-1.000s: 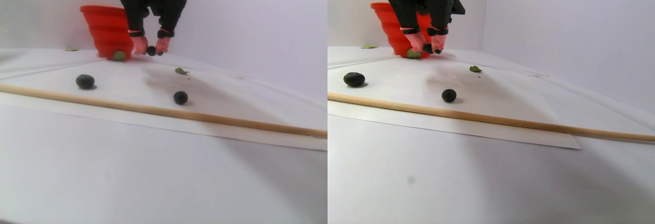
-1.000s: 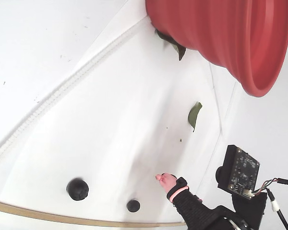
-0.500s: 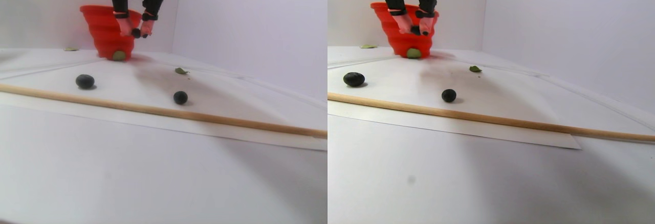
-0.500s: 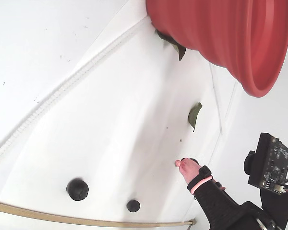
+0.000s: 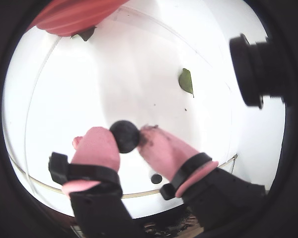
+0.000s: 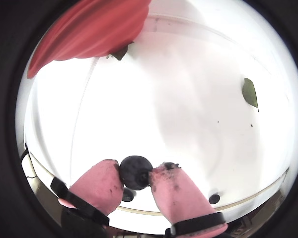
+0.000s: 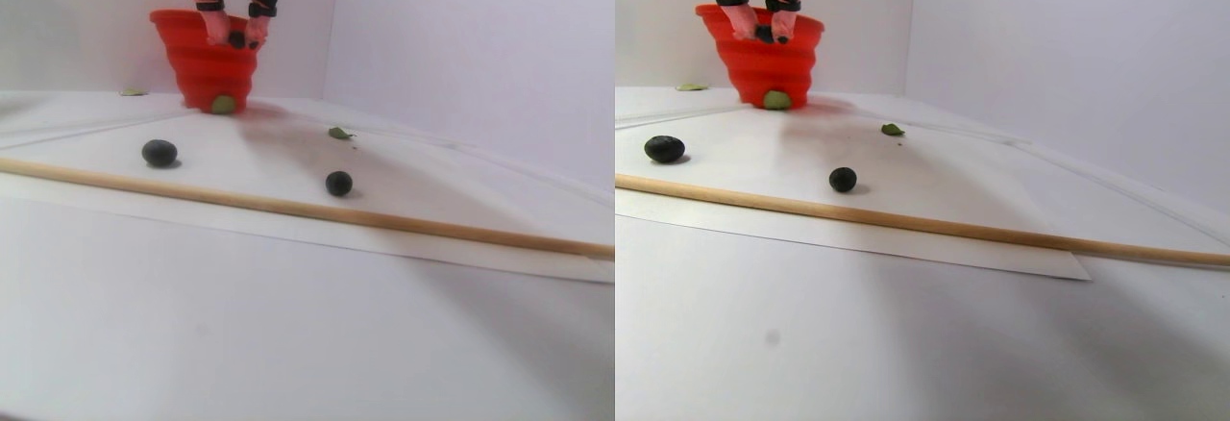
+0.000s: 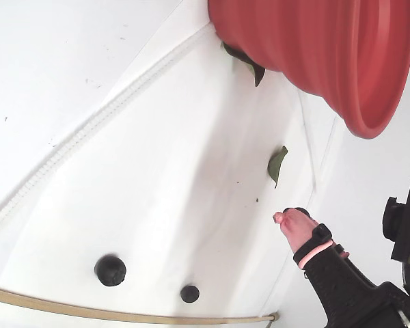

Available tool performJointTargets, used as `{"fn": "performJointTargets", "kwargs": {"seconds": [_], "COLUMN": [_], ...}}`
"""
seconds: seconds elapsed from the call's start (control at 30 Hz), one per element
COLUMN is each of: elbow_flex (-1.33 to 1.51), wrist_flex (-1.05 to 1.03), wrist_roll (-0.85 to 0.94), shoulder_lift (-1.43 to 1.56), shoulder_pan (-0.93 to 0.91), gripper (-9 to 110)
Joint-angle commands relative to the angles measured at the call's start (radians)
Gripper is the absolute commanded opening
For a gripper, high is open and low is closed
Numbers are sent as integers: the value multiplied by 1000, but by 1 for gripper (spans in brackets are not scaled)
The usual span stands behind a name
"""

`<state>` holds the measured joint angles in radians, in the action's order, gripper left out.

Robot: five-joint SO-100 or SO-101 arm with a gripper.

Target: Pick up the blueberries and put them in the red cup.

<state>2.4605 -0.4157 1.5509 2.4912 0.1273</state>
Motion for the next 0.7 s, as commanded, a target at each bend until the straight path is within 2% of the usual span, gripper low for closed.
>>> {"fn": "performJointTargets", "kwargs": {"seconds": [0.0,0.67], "elbow_flex": [-100,-244], "wrist_flex": [-14,-18], "wrist_roll": [8,48], "shoulder_lift": [92,28], "shoulder_pan": [12,84], "gripper": [10,10]}}
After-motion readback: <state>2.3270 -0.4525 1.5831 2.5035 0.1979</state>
